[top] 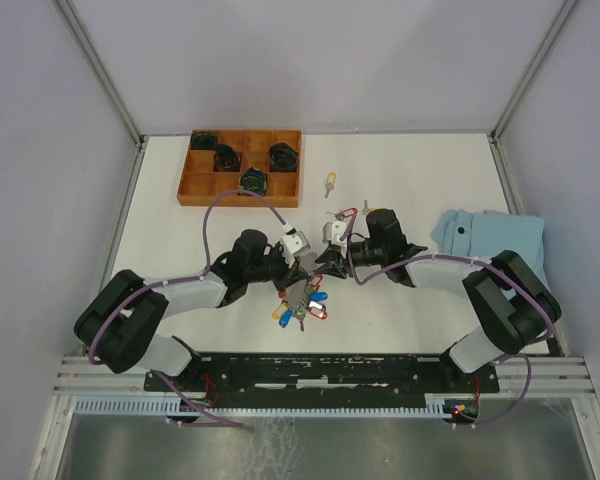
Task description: Put the keys on the keyring
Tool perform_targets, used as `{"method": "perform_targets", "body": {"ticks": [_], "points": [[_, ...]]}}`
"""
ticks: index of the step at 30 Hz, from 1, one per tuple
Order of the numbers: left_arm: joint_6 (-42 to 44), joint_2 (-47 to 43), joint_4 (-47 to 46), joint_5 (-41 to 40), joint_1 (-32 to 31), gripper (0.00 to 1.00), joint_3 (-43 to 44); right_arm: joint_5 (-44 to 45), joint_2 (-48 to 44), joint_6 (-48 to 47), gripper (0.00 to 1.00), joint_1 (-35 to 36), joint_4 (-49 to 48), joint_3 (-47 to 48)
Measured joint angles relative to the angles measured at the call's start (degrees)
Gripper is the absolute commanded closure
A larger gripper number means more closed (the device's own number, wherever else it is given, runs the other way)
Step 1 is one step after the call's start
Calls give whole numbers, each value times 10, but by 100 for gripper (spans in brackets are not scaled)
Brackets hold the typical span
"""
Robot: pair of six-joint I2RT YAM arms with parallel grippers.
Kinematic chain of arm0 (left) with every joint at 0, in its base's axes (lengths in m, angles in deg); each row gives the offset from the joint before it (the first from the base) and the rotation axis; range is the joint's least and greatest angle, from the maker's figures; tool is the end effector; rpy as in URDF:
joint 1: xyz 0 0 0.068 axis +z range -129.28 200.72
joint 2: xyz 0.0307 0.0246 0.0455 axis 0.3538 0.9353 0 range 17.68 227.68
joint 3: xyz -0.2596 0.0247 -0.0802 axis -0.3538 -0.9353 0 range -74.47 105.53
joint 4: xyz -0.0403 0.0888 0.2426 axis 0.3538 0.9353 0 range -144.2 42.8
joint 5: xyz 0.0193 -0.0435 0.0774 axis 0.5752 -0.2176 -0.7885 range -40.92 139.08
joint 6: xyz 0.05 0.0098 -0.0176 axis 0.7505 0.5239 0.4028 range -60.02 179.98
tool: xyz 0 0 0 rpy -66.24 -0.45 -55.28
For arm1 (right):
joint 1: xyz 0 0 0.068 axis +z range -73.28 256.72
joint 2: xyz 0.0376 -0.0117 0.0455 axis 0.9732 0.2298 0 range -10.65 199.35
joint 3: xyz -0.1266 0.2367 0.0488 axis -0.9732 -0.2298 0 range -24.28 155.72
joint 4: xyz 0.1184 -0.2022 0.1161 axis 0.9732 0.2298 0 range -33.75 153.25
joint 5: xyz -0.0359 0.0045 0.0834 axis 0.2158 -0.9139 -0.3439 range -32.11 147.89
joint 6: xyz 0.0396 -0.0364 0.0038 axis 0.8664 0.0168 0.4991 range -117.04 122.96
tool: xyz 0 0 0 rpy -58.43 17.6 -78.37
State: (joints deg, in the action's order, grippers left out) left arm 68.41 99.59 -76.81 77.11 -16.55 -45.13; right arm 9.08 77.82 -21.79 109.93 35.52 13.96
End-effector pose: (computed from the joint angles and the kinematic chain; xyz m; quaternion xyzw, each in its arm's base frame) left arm 0.2053 -0.1772 0.1641 0.4379 0.7271 -0.3240 0.4178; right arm 0.2369 0.1871 0.1796 -0.5633 0.5872 0.3898 0.4312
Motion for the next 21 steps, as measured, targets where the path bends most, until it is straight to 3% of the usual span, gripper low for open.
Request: {"method": "perform_targets", "body": {"ticks": [11,21], "points": [[0,-3,3,-9,-4,97,1,-13,42,24,65,0,-42,1],[0,-4,4,-9,-6,97,7,-26,64,24,80,3,-41,12]]}}
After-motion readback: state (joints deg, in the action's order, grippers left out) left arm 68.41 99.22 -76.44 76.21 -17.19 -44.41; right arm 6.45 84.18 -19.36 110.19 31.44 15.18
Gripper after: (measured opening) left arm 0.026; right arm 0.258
